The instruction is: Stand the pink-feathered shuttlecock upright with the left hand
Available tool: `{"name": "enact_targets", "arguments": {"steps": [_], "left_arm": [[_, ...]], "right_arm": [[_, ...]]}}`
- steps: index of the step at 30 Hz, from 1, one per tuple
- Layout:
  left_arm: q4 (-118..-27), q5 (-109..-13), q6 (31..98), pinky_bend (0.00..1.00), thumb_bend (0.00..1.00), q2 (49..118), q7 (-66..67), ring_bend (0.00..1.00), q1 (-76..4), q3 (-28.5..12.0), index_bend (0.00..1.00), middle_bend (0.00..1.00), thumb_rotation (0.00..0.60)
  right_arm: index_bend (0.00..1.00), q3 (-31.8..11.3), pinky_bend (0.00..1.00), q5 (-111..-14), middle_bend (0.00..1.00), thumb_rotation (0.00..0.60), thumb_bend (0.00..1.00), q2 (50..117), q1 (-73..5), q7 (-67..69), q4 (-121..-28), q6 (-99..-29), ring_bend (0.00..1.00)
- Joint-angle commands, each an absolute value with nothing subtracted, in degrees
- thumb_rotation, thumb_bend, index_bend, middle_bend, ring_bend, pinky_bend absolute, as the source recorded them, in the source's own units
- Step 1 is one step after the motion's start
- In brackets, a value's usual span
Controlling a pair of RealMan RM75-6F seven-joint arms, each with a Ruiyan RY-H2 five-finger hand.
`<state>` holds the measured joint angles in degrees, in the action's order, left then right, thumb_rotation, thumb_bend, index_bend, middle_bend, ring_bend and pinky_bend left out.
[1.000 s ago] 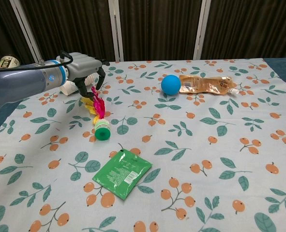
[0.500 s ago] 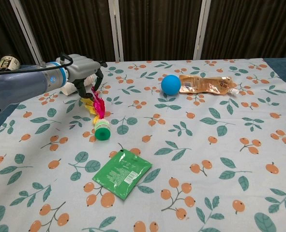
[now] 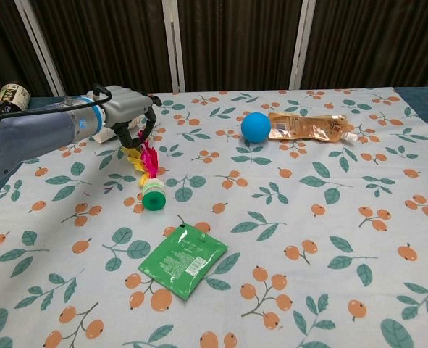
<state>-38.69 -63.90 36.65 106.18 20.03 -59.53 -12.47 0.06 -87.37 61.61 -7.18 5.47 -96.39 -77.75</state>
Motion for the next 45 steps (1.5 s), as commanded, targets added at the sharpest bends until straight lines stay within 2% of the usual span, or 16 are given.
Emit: {"name": "enact_targets", "arguments": {"steps": [1,11,30,45], "left_arm": [[-38.6,-64.2,36.9,0.00,0.53,106.2,19.7,0.00,-59.4,-12.4,0.58,0.04,0.600],[-42.2,-65.2,39.3,0.00,0.53,104.3,19.7,0.00,-59.0,-12.6,0.58,0.04,0.600],[-75.0,-65.7,50.5,0.00,0.53,86.9,30.6,0.00,-55.9,-13.7,0.60,0.05,0.600],[-89.3,-65.3,55.1,0.00,0.53,80.4,36.1,0.00,-55.1,-13.4,0.61,0.06,0.600]], "right_arm": [[0.09,0.0,0.00,-87.3,0.00,0.600,0.12,61.6,-7.2,5.5,-96.4,-77.8,0.00],[0.09,0.0,0.00,-87.4,0.00,0.600,0.12,61.7,-7.1,5.4,-96.2,-77.9,0.00],[0.09,-0.2,0.00,-88.1,0.00,0.600,0.12,62.6,-7.1,4.3,-95.5,-78.7,0.00],[0.09,-0.2,0.00,-88.4,0.00,0.600,0.12,62.8,-6.9,4.1,-95.0,-79.4,0.00]]}}
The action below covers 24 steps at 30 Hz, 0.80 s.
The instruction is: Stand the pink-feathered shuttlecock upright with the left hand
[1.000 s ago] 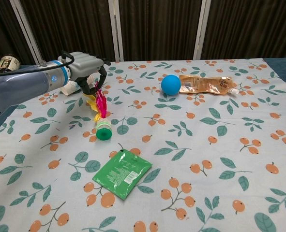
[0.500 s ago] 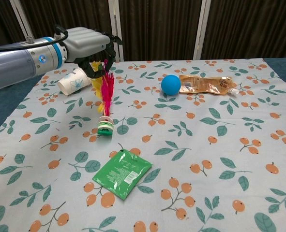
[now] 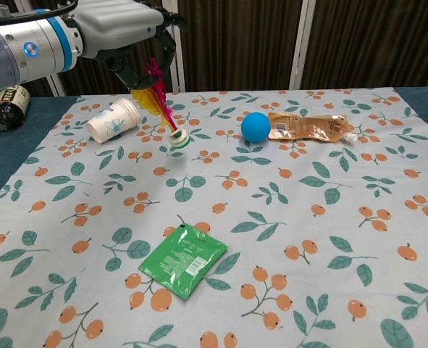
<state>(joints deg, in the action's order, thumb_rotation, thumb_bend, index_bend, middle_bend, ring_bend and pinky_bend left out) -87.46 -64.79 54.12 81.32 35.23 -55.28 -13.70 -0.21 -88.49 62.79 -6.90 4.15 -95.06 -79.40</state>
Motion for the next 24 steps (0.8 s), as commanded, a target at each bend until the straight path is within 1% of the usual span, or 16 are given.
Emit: {"name": "enact_targets", "arguments": {"steps": [1,13,24], "left_arm": [[-90.0,-65.5,55.3,0.00,0.53,80.1,36.4,0.00,-55.1,-13.2,0.61,0.06,0.600],[-94.9,-65.4,57.0,0.00,0.53,78.4,38.4,0.00,-54.2,-11.2,0.61,0.06,0.600],[-98.9,-67.3,58.6,0.00,0.53,77.5,38.4,0.00,-52.1,-8.2,0.60,0.06,0.600]], "right_arm": [[0.09,-0.3,0.00,-88.4,0.00,0.600,0.12,62.8,-6.9,4.1,-95.0,-79.4,0.00],[0.09,-0.3,0.00,-88.3,0.00,0.600,0.12,62.7,-6.7,4.1,-95.1,-79.6,0.00],[0.09,-0.3,0.00,-88.5,0.00,0.600,0.12,62.8,-6.6,3.7,-95.0,-80.0,0.00]]}}
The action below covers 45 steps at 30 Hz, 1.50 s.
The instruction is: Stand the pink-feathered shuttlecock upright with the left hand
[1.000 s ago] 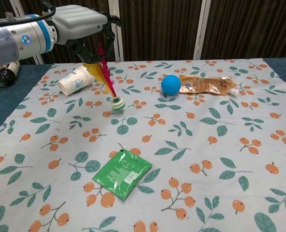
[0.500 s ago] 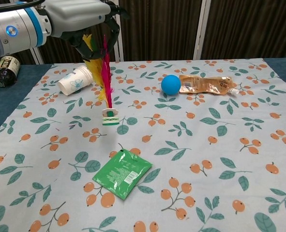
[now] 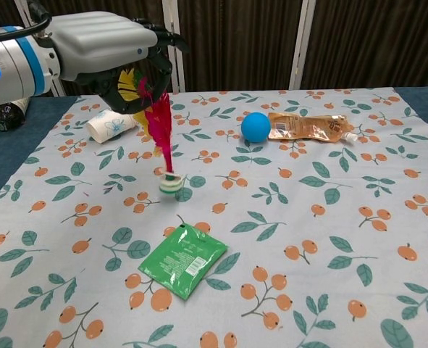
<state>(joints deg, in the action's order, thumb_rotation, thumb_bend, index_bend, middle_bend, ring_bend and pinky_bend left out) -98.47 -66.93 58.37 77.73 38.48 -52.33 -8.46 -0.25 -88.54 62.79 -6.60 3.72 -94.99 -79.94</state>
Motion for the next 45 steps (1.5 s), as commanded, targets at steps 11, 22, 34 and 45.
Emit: {"name": "enact_targets", "arguments": {"steps": [11,22,34,45], "left_arm": [[-101.2,-69.3,59.4,0.00,0.53,76.9,37.9,0.00,-50.5,-6.2,0.60,0.06,0.600],[-102.9,-71.0,59.0,0.00,0.53,76.0,37.9,0.00,-49.7,-4.9,0.60,0.06,0.600],[-102.8,-71.7,58.6,0.00,0.46,76.8,37.8,0.00,-48.7,-3.7,0.54,0.04,0.600],[-105.2,-74.7,59.1,0.00,0.32,75.4,35.0,0.00,-47.8,-3.4,0.28,0.00,0.600]], "right_arm": [[0.09,-0.3,0.00,-88.5,0.00,0.600,0.12,63.0,-6.5,3.1,-94.9,-80.1,0.00],[0.09,-0.3,0.00,-88.4,0.00,0.600,0.12,63.0,-6.5,3.0,-95.0,-80.1,0.00],[0.09,-0.4,0.00,-88.4,0.00,0.600,0.12,63.0,-6.4,2.9,-94.9,-80.3,0.00],[0.09,-0.6,0.00,-88.4,0.00,0.600,0.12,63.2,-6.3,2.4,-94.6,-80.6,0.00]]}}
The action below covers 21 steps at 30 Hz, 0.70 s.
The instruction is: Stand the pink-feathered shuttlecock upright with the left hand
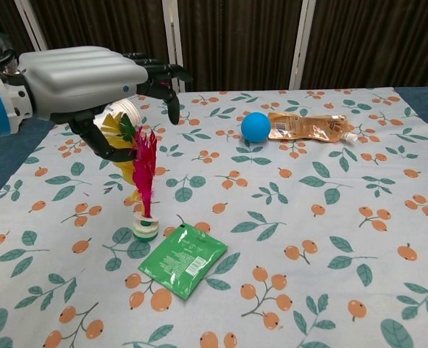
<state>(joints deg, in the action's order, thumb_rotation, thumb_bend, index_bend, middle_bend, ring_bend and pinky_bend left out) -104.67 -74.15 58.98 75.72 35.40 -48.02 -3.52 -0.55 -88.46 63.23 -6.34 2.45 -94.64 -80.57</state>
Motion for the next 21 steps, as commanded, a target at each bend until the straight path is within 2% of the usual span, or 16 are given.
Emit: {"name": "enact_targets", "arguments": {"steps": [1,6,9,16,21], "left_arm": [[-105.5,-74.9,59.2,0.00,0.31,75.3,34.9,0.00,-47.7,-3.4,0.27,0.00,0.600],[-108.4,-76.2,61.4,0.00,0.31,74.3,32.9,0.00,-46.1,-3.6,0.25,0.00,0.600],[-110.9,-76.6,63.9,0.00,0.27,73.0,30.8,0.00,-44.4,-3.8,0.25,0.00,0.600],[-114.6,-81.2,75.4,0.00,0.21,69.4,27.4,0.00,-36.4,-2.5,0.23,0.00,0.600],[-113.0,-88.1,86.6,0.00,0.21,65.0,27.7,0.00,-27.3,2.4,0.21,0.00,0.600]], "right_arm": [[0.09,-0.6,0.00,-88.4,0.00,0.600,0.12,63.2,-6.3,2.4,-94.6,-80.6,0.00],[0.09,-0.6,0.00,-88.4,0.00,0.600,0.12,63.2,-6.2,2.2,-94.6,-80.8,0.00],[0.09,-0.6,0.00,-88.5,0.00,0.600,0.12,63.3,-6.2,2.2,-94.6,-80.9,0.00],[0.09,-0.6,0.00,-88.6,0.00,0.600,0.12,63.3,-6.2,2.2,-94.5,-80.9,0.00],[0.08,-0.7,0.00,-88.6,0.00,0.600,0.12,63.6,-6.0,0.7,-94.3,-81.3,0.00]]}}
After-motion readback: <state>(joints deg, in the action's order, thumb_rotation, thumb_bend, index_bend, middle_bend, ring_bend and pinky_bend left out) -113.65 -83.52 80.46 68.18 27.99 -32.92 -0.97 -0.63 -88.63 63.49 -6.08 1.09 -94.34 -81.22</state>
